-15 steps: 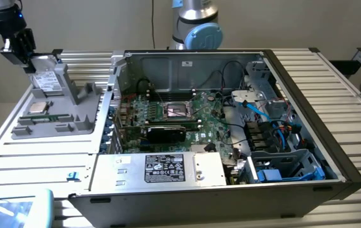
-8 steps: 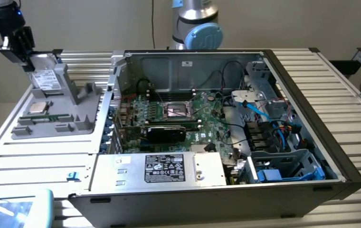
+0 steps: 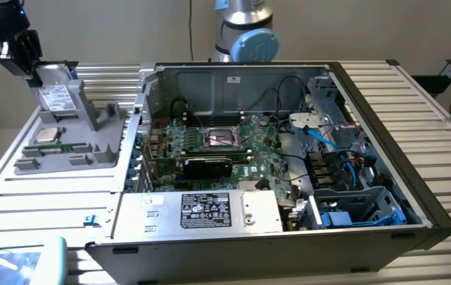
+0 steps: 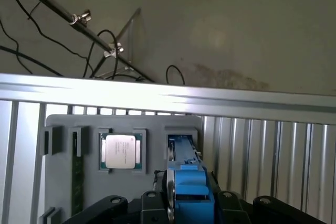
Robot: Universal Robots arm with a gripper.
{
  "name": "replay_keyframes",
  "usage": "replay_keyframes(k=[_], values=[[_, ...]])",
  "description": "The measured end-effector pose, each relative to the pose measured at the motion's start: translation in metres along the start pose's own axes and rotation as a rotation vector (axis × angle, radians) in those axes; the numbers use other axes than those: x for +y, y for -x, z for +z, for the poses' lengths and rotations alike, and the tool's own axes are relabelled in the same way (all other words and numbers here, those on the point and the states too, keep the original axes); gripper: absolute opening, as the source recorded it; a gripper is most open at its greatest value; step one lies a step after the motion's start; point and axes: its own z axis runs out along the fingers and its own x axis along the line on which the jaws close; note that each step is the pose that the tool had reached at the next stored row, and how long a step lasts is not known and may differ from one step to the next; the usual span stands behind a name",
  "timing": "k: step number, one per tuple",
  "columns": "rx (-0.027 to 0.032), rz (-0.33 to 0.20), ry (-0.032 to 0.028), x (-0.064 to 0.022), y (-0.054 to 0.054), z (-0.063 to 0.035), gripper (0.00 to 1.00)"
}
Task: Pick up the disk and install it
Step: 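Pick up the disk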
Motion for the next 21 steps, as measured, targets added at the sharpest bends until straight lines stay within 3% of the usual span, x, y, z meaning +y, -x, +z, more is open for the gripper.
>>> replay_keyframes(k=[3, 6, 15, 17, 21], values=[[0.0015, -0.001, -0.0072, 0.0001, -0.0001, -0.0035, 0.37], [0.0021, -0.001, -0.0106, 0.0001, -0.0001, -0.0046, 0.37], [0.0022, -0.001, -0.0112, 0.0000, -0.0004, -0.0048, 0.37], [-0.0011, -0.001, -0.0109, 0.0001, -0.0010, -0.0049, 0.37], [-0.0153, -0.001, -0.0088, 0.0001, -0.0024, -0.0047, 0.37]])
